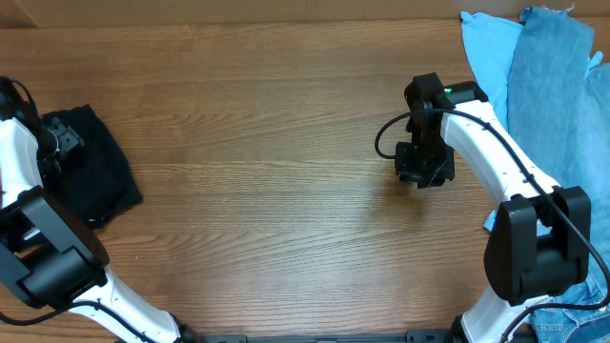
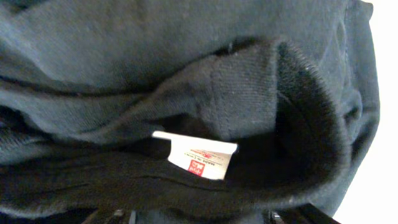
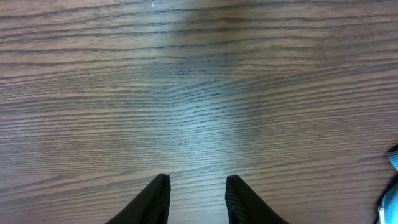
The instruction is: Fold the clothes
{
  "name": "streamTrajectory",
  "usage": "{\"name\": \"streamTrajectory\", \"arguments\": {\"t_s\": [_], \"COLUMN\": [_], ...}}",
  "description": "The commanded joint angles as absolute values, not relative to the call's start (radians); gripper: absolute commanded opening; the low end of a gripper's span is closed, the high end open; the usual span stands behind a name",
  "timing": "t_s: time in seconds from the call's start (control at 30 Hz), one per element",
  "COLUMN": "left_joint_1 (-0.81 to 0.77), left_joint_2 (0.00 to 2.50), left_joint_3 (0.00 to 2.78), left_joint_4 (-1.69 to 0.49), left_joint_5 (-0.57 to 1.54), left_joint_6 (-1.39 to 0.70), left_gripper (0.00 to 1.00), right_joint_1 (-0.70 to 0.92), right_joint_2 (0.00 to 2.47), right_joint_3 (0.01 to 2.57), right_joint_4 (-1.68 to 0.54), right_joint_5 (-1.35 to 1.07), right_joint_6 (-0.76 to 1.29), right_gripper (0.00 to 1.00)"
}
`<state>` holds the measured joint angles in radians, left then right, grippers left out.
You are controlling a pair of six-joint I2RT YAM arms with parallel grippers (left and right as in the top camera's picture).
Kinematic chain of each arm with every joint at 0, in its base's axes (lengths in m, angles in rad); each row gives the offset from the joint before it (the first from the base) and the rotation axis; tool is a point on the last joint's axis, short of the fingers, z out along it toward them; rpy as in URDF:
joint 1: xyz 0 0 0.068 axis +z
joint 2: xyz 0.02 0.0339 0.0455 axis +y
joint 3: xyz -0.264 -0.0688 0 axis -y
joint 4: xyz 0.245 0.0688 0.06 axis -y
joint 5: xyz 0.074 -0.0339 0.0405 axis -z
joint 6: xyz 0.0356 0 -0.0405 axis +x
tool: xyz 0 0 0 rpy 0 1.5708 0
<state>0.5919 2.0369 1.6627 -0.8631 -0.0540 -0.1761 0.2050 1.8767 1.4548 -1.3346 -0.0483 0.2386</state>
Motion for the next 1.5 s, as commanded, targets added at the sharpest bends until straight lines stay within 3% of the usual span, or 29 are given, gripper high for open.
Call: {"name": "streamTrajectory", "arguments": {"t_s": [0.0, 0.1, 0.23, 0.53, 0.7, 0.87, 1.07, 1.17, 1.3, 1.47], "left_joint_1": [0.616, 0.624, 0.631, 0.631, 0.645, 0.653, 0.653, 0.651, 0.578, 0.284], "left_joint_2": [2.046, 2.046, 2.046, 2.058, 2.120, 2.189, 2.106, 1.976, 1.785, 1.649], "left_joint_3": [1.689, 1.692, 1.692, 1.664, 1.661, 1.661, 1.721, 1.774, 1.777, 1.777], "left_joint_4": [-0.837, -0.772, -0.668, -0.650, -0.642, -0.657, -0.687, -0.763, -0.808, -0.898], "left_joint_5": [-0.033, -0.034, -0.034, -0.242, -0.251, -0.227, -0.089, -0.017, 0.023, -0.002], "left_joint_6": [-0.168, -0.168, -0.168, -0.164, -0.164, -0.162, -0.126, -0.127, -0.138, -0.094], "left_gripper": [0.76, 0.75, 0.85, 0.84, 0.85, 0.99, 1.00, 1.00, 1.00, 1.00], "right_joint_1": [0.205, 0.205, 0.205, 0.205, 0.205, 0.205, 0.205, 0.205, 0.178, 0.088], "right_joint_2": [1.862, 1.862, 1.862, 1.862, 1.862, 1.862, 1.862, 1.862, 1.862, 1.860], "right_joint_3": [1.467, 1.467, 1.467, 1.467, 1.467, 1.467, 1.467, 1.467, 1.469, 1.540], "right_joint_4": [-1.325, -1.314, -1.314, -1.315, -1.316, -1.336, -1.337, -1.300, -1.223, -1.216], "right_joint_5": [-0.050, -0.050, -0.050, -0.050, -0.051, -0.050, -0.050, -0.050, -0.050, -0.050], "right_joint_6": [0.237, 0.237, 0.237, 0.237, 0.237, 0.237, 0.236, 0.237, 0.236, 0.202], "right_gripper": [0.34, 0.34, 0.34, 0.34, 0.34, 0.34, 0.35, 0.44, 0.52, 0.56]}}
